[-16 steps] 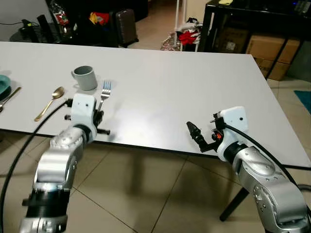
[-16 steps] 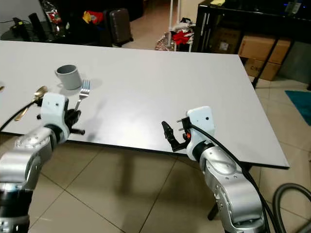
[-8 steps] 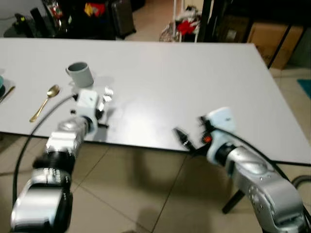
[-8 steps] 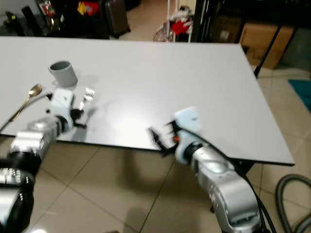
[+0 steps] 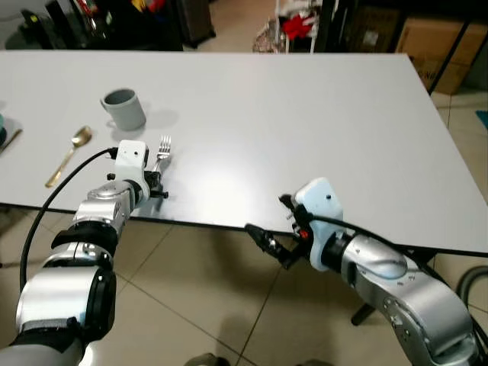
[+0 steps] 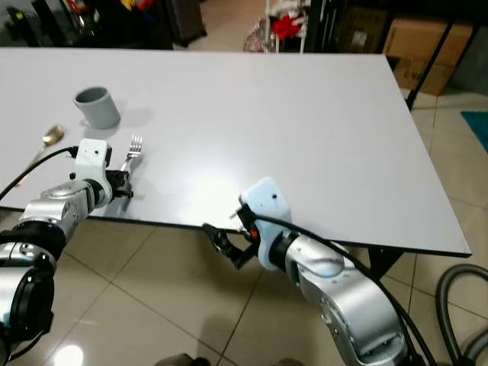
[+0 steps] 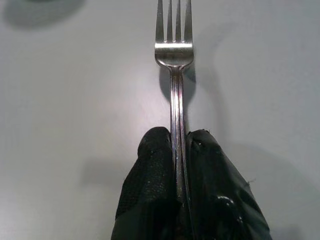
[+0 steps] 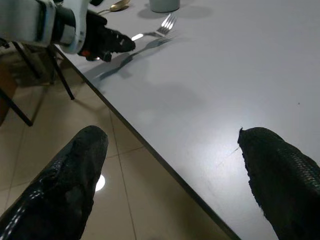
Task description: Setting the table
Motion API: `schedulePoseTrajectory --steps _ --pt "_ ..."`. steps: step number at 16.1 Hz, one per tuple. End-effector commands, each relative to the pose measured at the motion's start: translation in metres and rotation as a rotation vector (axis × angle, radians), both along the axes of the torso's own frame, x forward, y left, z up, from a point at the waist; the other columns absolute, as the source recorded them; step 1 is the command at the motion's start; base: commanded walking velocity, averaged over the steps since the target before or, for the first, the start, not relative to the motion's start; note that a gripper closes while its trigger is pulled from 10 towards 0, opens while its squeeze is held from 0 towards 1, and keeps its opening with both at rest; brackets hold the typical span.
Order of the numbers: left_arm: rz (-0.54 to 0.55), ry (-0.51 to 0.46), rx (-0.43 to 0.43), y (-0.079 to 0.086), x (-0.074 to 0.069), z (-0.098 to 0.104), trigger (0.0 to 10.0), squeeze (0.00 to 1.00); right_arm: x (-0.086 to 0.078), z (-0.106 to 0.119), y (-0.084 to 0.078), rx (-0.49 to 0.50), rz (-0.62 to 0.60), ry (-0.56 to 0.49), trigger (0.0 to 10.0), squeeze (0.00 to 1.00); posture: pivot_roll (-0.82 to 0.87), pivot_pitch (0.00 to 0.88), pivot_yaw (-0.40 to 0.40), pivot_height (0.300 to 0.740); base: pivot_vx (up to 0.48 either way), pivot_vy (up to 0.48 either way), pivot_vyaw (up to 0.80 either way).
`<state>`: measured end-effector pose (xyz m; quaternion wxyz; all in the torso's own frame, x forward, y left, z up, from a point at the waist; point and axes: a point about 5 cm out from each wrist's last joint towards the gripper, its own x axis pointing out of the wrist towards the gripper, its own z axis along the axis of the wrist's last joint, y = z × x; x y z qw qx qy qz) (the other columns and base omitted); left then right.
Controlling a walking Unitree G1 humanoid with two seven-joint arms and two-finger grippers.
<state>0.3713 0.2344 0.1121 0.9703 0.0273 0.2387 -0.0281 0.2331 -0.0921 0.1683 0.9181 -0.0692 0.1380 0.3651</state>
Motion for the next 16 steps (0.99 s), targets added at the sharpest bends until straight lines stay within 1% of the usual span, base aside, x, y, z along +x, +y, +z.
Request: schedulePoseTrajectory --steps 1,5,8,11,16 --pt "0.018 -0.015 0.005 0.004 0.002 0.004 10.0 0.00 -0.004 0.006 0.005 0.018 0.041 -0.012 10.0 0.00 -0.15 0.143 0.113 0.740 0.000 0.000 0.00" --pt "0.021 -0.001 0.019 0.007 0.001 0.002 10.0 0.00 -0.007 0.007 0.005 0.002 0.061 -0.011 10.0 0.00 -0.16 0.159 0.109 0.740 0.000 0.000 0.00" --pt "0.032 -0.003 0.014 0.007 0.001 0.001 10.0 0.00 -0.009 0.008 0.005 0.002 0.066 -0.010 10.0 0.00 -0.16 0.165 0.107 0.740 0.000 0.000 0.00" --pt "0.059 -0.025 0.018 0.010 0.003 0.006 10.0 0.00 -0.010 0.010 0.005 0.004 0.078 -0.015 10.0 0.00 -0.18 0.179 0.105 0.740 0.000 0.000 0.00" --pt "0.062 -0.043 0.037 0.012 0.005 0.011 10.0 0.00 -0.013 0.012 0.004 -0.001 0.077 -0.011 10.0 0.00 -0.19 0.203 0.107 0.740 0.000 0.000 0.00"
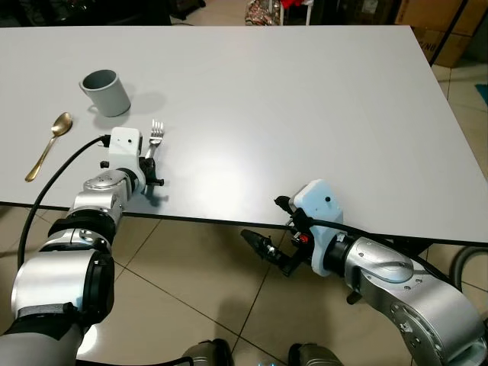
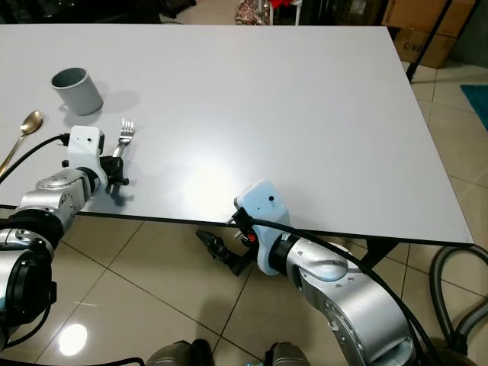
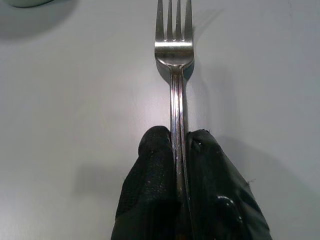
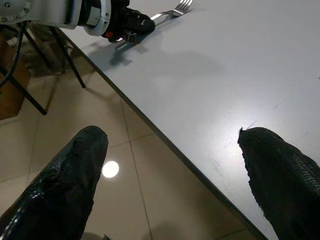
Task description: Setting the table
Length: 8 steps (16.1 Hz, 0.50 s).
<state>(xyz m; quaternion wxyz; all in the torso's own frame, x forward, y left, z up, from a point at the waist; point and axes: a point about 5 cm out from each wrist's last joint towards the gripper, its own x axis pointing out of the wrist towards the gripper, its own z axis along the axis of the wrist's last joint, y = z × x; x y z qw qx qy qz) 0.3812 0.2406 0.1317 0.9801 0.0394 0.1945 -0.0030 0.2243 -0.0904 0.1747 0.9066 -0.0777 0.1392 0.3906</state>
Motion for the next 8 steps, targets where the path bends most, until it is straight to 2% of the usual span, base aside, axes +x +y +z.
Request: schedulePoseTrajectory --steps 1,2,3,4,8 --pt "0.021 0.050 0.004 0.0059 -0.0052 -0.0088 10.0 0.00 -0.0042 0.0059 0.0017 0.011 0.019 -0.013 10.0 0.00 -0.20 0.207 0.109 0.740 0.000 0.000 0.00" --pt "0.021 0.052 0.004 0.0054 -0.0054 -0.0096 10.0 0.00 -0.0046 0.0060 0.0017 0.011 0.019 -0.012 10.0 0.00 -0.20 0.208 0.109 0.740 0.000 0.000 0.00" --pt "0.023 0.054 -0.003 0.0048 -0.0055 -0.0103 10.0 0.65 -0.0047 0.0061 0.0017 0.010 0.017 -0.011 10.0 0.00 -0.20 0.208 0.112 0.740 0.000 0.000 0.00" --pt "0.030 0.053 -0.016 0.0043 -0.0056 -0.0108 10.0 1.00 -0.0042 0.0063 0.0017 0.011 0.013 -0.011 10.0 0.00 -0.20 0.207 0.114 0.740 0.000 0.000 0.00" --pt "0.036 0.045 -0.039 0.0043 -0.0058 -0.0112 10.0 1.00 -0.0026 0.0077 0.0031 0.018 0.006 -0.020 10.0 0.00 -0.20 0.196 0.119 0.740 0.000 0.000 0.00"
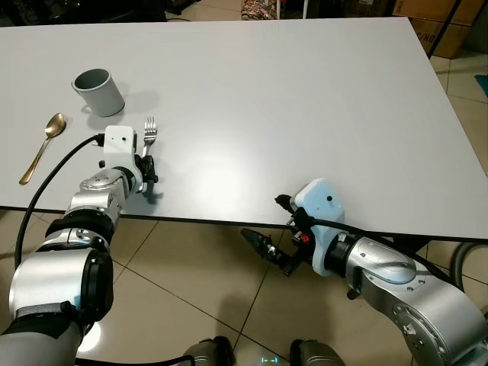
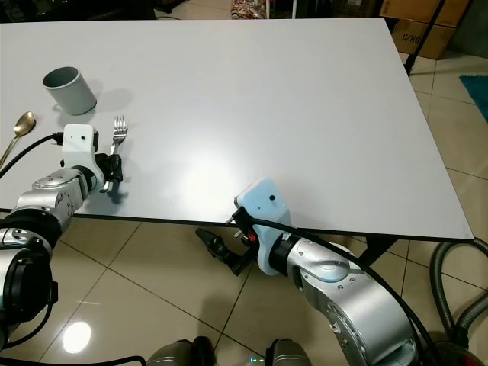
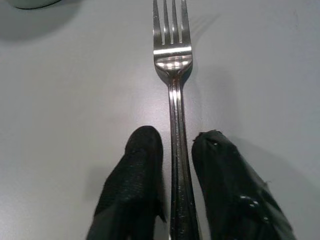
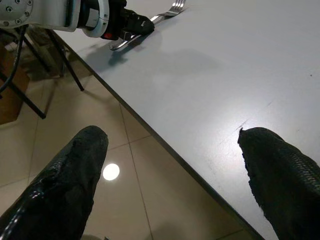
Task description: Setting the table
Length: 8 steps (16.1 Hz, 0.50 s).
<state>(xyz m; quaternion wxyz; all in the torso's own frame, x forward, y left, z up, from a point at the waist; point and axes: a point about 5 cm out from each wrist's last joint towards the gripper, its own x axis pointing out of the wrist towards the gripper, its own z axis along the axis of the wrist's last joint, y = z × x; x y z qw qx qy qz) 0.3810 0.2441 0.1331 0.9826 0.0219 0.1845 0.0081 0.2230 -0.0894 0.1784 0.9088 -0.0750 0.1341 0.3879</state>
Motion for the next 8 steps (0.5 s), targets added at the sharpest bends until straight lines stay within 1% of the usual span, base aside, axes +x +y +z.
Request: schedulePoseTrajectory --steps 1,4,5,6,7,8 --pt "0.006 0.053 -0.006 0.004 -0.005 -0.009 10.0 1.00 -0.001 0.005 0.003 0.013 0.012 -0.016 10.0 0.00 -0.20 0.188 0.124 0.740 0.000 0.000 0.00" --pt "-0.047 -0.011 0.027 0.013 -0.002 0.006 10.0 1.00 -0.001 0.006 0.001 0.028 -0.014 -0.029 10.0 0.00 -0.19 0.161 0.130 0.740 0.000 0.000 0.00" --pt "-0.059 -0.068 0.015 0.017 0.000 0.017 10.0 1.00 0.000 0.007 -0.003 0.047 -0.041 -0.041 10.0 0.00 -0.17 0.140 0.127 0.740 0.000 0.000 0.00" --pt "-0.064 -0.146 -0.016 0.016 0.002 0.027 10.0 0.93 0.001 0.008 -0.007 0.070 -0.090 -0.045 10.0 0.00 -0.17 0.133 0.127 0.740 0.000 0.000 0.00" --pt "-0.091 -0.216 -0.034 0.013 0.003 0.034 10.0 0.35 0.005 0.008 -0.012 0.092 -0.159 -0.048 10.0 0.00 -0.16 0.117 0.125 0.740 0.000 0.000 0.00" --pt "-0.134 -0.263 -0.023 0.006 0.001 0.035 10.0 0.09 0.009 0.010 -0.017 0.109 -0.230 -0.057 10.0 0.00 -0.16 0.106 0.123 0.740 0.000 0.000 0.00"
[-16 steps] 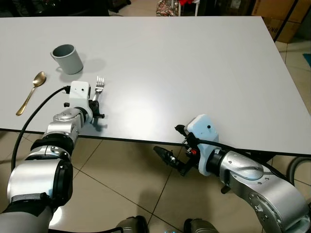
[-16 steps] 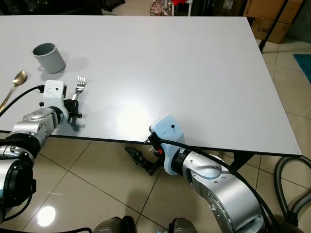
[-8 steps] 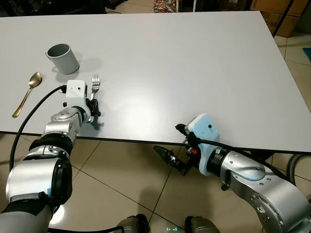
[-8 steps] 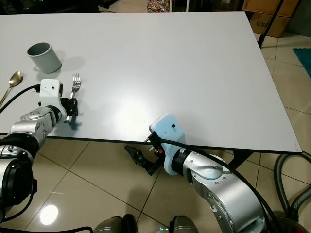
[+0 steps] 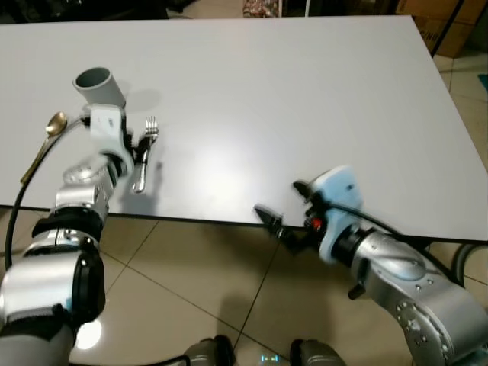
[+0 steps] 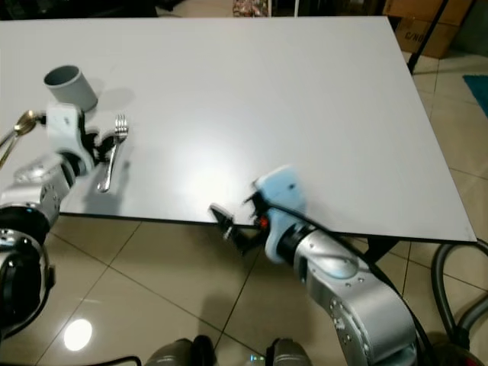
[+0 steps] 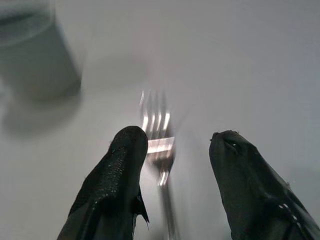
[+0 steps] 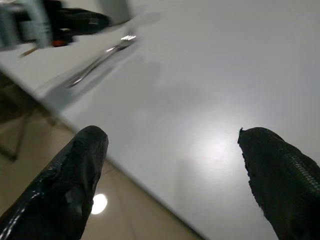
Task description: Setting the table
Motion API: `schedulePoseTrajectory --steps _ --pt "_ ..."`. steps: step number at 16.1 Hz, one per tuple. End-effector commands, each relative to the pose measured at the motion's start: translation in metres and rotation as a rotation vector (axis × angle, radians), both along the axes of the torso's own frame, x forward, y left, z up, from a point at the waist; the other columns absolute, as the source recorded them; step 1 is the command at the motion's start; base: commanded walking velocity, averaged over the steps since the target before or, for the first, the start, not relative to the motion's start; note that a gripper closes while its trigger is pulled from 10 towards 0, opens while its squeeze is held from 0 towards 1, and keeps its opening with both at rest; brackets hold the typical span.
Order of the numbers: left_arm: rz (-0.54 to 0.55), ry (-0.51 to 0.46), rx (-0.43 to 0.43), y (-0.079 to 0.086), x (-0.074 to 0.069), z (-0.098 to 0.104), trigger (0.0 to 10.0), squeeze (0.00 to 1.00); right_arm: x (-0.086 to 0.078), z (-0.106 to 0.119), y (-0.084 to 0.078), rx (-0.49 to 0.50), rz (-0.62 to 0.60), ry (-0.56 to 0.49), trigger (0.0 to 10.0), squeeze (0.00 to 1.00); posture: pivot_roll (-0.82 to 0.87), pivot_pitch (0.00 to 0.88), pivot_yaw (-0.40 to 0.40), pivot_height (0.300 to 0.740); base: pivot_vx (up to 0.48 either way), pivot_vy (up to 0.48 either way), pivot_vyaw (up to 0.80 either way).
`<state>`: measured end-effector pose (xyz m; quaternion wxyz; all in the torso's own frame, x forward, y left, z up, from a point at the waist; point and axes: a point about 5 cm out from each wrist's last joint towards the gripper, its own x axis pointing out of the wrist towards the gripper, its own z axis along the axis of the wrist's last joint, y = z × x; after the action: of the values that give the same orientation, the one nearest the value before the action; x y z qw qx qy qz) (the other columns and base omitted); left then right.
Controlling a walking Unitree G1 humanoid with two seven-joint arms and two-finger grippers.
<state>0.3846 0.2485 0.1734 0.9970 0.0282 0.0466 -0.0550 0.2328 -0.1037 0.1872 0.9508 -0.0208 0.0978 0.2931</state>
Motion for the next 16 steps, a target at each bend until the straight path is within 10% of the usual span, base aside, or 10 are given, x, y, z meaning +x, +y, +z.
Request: schedulePoseTrajectory --steps 1,7,11,16 --pt "-0.027 -0.023 0.004 -0.004 -0.006 -0.006 10.0 0.00 0.002 0.001 -0.009 0.011 -0.089 -0.014 10.0 0.00 -0.15 0.097 0.123 0.740 0.000 0.000 0.00" --pt "0.054 -0.242 0.055 -0.051 -0.079 -0.010 10.0 0.00 0.015 -0.007 -0.051 -0.067 -0.478 -0.091 10.0 0.00 -0.14 0.048 0.135 0.740 0.000 0.000 0.00" --pt "0.062 -0.163 0.027 -0.076 -0.117 -0.015 10.0 0.00 0.008 -0.019 -0.058 -0.176 -0.550 -0.111 10.0 0.00 -0.12 0.037 0.121 0.740 0.000 0.063 0.00" --pt "0.069 -0.124 0.037 -0.082 -0.132 -0.011 10.0 0.00 0.009 -0.025 -0.056 -0.134 -0.550 -0.100 10.0 0.00 -0.11 0.034 0.111 0.740 0.000 0.301 0.00"
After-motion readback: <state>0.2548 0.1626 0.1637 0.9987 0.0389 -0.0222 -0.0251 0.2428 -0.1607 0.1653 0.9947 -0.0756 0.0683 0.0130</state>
